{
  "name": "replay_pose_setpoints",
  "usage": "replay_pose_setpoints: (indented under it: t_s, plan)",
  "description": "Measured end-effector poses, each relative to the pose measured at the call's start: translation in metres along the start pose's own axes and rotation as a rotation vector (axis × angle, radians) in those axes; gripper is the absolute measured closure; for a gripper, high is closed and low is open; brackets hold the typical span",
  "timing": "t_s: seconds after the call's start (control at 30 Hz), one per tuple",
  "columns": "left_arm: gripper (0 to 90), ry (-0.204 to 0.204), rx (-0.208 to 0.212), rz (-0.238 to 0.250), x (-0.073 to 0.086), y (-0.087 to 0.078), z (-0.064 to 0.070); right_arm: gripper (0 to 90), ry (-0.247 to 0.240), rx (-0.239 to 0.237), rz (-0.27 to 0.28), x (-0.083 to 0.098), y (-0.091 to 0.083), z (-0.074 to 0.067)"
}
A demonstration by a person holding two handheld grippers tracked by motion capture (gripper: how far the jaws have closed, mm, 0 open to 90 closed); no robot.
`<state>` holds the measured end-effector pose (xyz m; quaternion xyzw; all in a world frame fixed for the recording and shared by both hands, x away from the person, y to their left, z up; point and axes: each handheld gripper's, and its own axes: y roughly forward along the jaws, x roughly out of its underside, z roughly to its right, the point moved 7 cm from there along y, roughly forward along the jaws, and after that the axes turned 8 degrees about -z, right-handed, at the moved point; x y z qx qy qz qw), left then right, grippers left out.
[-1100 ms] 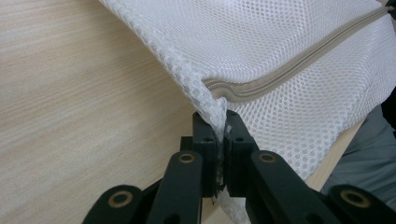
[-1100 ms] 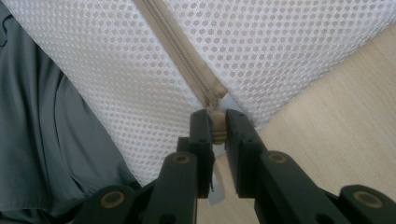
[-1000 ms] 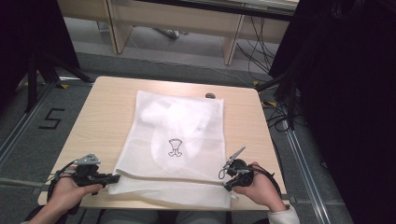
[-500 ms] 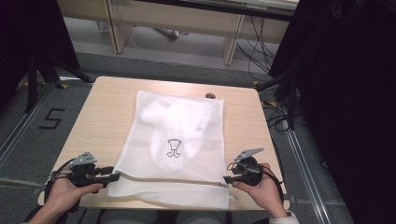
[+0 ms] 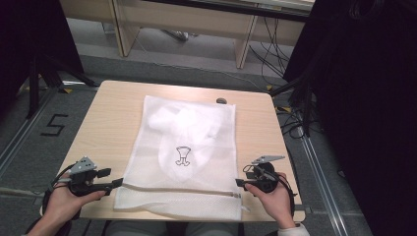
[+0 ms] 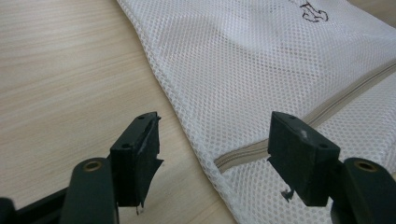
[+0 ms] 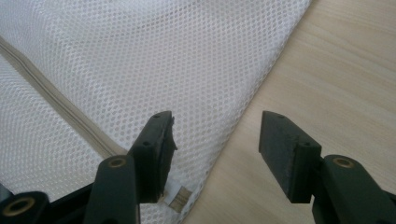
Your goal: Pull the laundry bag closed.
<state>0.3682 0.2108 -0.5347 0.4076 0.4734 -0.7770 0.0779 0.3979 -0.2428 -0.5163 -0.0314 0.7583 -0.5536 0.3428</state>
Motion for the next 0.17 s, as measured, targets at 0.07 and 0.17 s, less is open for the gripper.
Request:
replay_pose_setpoints:
  t_s: [0.07,0.17]
  plan:
    - [33.5,0.011,0.007,-0.009,0.0006,0.0004,0.0012,43.0,0.005,0.003,0.005,-0.0003,0.0006,0.0000]
    - [33.4,0.031,0.001,0.001,-0.0013,-0.0002,0.0014,42.0,0.031,0.009,0.003,0.0001,0.0004,-0.0004]
